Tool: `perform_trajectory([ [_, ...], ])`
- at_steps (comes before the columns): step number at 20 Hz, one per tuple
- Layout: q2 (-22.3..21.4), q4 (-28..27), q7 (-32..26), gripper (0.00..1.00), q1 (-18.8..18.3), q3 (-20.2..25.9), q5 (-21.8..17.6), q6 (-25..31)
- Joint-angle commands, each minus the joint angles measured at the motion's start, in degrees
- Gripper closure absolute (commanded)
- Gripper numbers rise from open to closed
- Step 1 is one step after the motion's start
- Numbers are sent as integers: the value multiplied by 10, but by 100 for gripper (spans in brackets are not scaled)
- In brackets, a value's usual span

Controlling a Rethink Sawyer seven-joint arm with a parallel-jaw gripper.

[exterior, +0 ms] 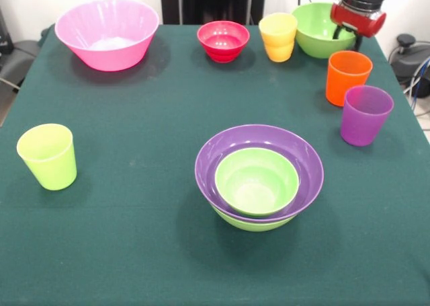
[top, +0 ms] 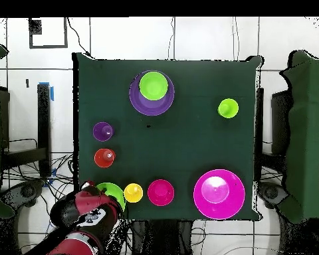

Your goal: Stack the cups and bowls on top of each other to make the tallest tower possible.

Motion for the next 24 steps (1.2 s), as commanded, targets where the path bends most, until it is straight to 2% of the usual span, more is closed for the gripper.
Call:
perform_trajectory([
  [1, 24, -8, 39, 100, -23, 44, -29, -22],
  [10, 24, -15, 40, 100, -23, 46, -31, -16],
  [12, 21, -19, 41, 100, -10, 36, -24, -12],
  [14, 0, -20, 42, 100, 8, 27, -11, 17],
  [19, -58, -20, 39, 100, 20, 18, -1, 91],
  [24, -92, -28, 54, 100, 42, 11, 11, 143],
])
